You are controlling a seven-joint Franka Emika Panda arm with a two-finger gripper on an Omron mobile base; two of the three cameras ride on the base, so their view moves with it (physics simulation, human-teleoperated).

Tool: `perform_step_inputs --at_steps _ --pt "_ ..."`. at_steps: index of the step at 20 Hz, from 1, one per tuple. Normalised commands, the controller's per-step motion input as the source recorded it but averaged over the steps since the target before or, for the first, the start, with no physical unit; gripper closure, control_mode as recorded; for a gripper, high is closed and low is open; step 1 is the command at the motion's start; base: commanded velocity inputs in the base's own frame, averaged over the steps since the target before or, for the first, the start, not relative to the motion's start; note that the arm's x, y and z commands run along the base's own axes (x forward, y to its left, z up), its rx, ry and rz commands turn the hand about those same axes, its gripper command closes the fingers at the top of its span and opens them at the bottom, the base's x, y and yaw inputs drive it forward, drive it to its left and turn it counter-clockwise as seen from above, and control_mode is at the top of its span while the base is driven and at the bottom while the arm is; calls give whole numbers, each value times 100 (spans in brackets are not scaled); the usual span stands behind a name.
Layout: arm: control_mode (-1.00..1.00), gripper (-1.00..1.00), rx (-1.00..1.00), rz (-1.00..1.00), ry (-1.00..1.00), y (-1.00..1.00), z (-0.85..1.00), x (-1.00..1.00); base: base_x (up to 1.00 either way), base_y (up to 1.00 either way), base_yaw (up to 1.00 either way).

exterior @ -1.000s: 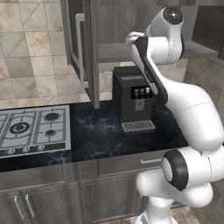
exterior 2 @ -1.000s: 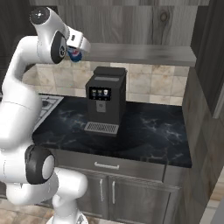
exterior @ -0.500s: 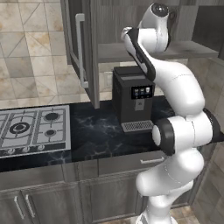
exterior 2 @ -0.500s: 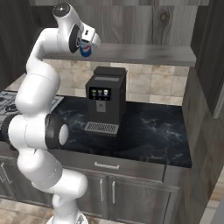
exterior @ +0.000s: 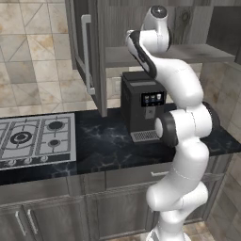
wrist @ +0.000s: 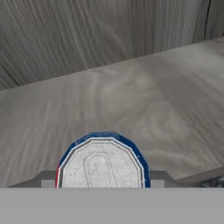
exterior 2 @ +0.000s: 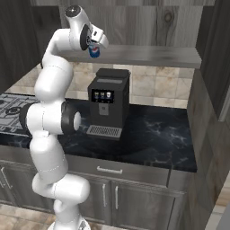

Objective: Sort all alcoholic drinks to one cabinet, and non-alcoholic drinks to the other.

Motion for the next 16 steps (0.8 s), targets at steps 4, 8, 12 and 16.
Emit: perform_step_inputs --at_steps 4,8,12,16 --pt "-100 100 0 0 2 0 -25 35 0 0 0" --pt "-100 -100 0 -1 1 0 -19 34 0 0 0" --pt "-100 -100 0 0 1 0 -9 20 0 0 0" --pt "-100 -100 0 0 -5 0 0 4 0 0 0"
